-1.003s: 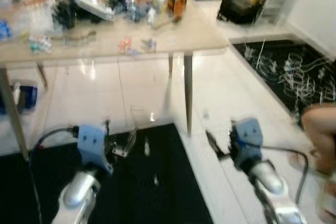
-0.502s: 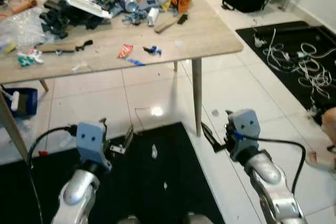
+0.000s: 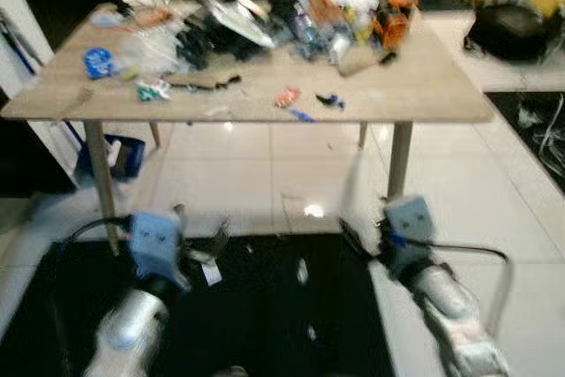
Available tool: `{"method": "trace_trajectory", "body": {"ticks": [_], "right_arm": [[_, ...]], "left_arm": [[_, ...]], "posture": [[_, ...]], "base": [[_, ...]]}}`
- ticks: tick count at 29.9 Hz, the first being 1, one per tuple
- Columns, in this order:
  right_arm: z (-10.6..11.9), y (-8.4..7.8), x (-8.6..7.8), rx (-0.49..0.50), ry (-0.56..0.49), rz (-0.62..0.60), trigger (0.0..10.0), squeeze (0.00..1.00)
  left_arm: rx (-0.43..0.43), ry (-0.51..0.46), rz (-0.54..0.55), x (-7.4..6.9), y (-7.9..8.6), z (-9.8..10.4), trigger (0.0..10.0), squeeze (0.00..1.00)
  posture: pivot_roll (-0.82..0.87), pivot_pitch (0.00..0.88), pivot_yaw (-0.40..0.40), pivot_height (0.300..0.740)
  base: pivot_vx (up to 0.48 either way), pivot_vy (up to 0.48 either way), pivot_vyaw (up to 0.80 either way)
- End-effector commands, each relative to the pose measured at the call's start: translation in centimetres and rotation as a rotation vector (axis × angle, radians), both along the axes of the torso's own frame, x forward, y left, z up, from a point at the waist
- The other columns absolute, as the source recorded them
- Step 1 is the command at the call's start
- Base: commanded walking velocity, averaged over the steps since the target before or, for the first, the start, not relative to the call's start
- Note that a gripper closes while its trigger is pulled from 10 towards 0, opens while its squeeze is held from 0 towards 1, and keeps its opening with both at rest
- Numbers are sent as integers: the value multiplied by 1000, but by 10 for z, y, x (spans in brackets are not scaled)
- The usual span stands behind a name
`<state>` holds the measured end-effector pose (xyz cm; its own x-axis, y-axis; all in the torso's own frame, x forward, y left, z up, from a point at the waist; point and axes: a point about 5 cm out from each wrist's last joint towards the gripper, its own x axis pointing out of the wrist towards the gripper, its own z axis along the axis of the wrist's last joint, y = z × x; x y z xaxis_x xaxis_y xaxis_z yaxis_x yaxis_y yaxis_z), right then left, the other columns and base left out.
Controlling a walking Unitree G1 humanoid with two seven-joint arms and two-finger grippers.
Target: Picking trash to rubbish bin
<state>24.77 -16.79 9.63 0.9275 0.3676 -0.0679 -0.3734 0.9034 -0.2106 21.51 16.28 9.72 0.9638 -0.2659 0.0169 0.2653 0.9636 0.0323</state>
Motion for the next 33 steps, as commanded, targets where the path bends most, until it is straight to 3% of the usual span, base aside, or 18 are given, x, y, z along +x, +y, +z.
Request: {"method": "trace_trajectory", "body": {"ticks": [1,8,17,33], "right_arm": [[-2,-2,-1,-6,6,-6,10000,0],[0,-3,-1,16,-4,-18,10000,0],[1,-4,0,-21,-15,-30,10000,0],[5,7,0,-81,-49,-26,10000,0]], "left_arm": [[14,30,-10,-1,-1,-6,10000,0],[28,34,-22,-1,-2,-6,10000,0],[47,46,-31,-1,-3,-7,10000,0],[47,32,7,0,7,-3,10000,0]], "posture": [[-144,23,2,740],[-143,26,6,740],[-143,32,8,740],[-184,100,99,740]], "base": [[0,0,775],[0,0,441],[0,-449,0],[0,0,0]]}}
